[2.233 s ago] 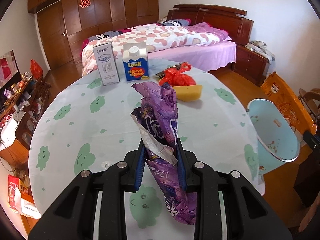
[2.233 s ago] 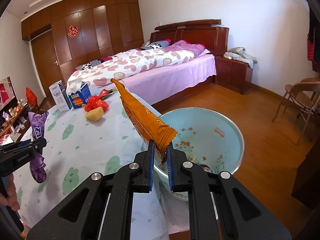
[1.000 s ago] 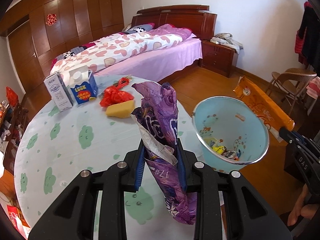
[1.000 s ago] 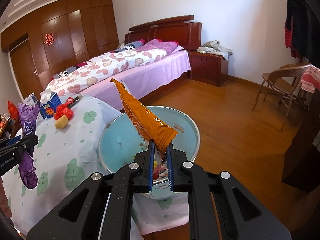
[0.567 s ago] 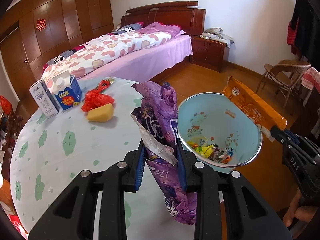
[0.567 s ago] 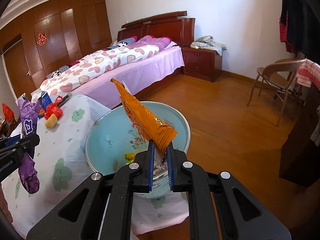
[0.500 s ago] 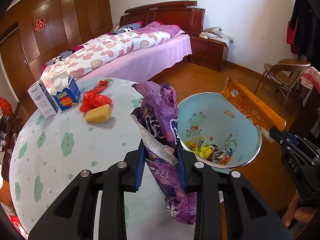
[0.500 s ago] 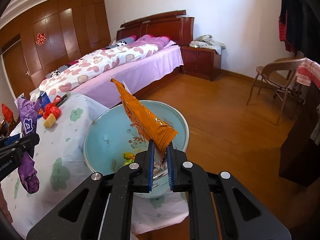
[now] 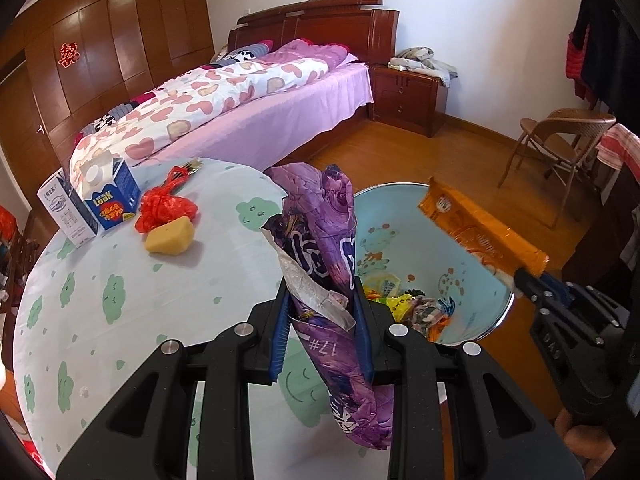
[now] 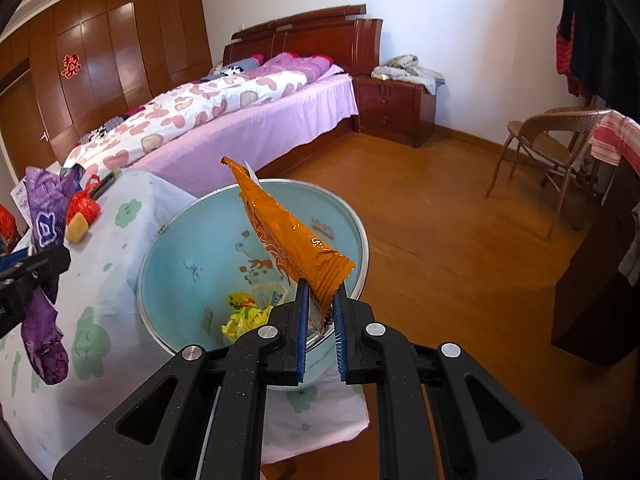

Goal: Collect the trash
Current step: 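Open the right tool over the bin while the left tool opens, dropping both wrappers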

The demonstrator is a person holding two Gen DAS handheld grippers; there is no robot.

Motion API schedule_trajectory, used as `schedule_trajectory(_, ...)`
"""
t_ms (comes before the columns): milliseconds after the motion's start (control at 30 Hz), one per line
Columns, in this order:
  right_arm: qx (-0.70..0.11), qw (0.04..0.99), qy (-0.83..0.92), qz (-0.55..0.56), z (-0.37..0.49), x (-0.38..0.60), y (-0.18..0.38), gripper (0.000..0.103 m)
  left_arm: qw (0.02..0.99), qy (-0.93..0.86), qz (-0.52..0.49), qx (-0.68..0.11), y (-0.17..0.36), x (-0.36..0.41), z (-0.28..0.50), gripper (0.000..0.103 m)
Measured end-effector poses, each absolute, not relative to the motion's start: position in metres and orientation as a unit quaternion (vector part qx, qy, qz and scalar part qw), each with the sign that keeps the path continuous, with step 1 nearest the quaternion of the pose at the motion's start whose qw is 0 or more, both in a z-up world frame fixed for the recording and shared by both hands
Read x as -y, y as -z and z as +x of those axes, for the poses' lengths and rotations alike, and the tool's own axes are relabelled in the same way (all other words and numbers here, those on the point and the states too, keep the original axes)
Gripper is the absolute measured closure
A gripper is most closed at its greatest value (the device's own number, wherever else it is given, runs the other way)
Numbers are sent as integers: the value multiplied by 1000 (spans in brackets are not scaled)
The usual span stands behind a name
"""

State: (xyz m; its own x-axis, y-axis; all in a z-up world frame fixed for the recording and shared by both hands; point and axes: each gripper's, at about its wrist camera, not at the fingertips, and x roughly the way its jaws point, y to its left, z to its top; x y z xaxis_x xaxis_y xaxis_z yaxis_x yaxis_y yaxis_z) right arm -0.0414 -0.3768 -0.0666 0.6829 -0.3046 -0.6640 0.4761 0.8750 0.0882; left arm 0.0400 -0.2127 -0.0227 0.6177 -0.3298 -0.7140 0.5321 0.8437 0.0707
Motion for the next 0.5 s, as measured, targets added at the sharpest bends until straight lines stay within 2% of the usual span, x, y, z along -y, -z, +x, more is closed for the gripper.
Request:
schedule_trajectory(167, -345, 906, 208, 127, -35, 380, 74, 89, 887, 243, 142, -365, 24, 219, 40, 75)
schedule_trajectory(333, -340, 909, 205, 126, -35, 381, 77, 81, 886, 245, 146, -365, 26, 223, 43, 75)
schedule_trajectory(500, -317, 913, 219, 133, -40, 381, 70, 81, 886, 250, 148, -360, 28, 230, 45, 75)
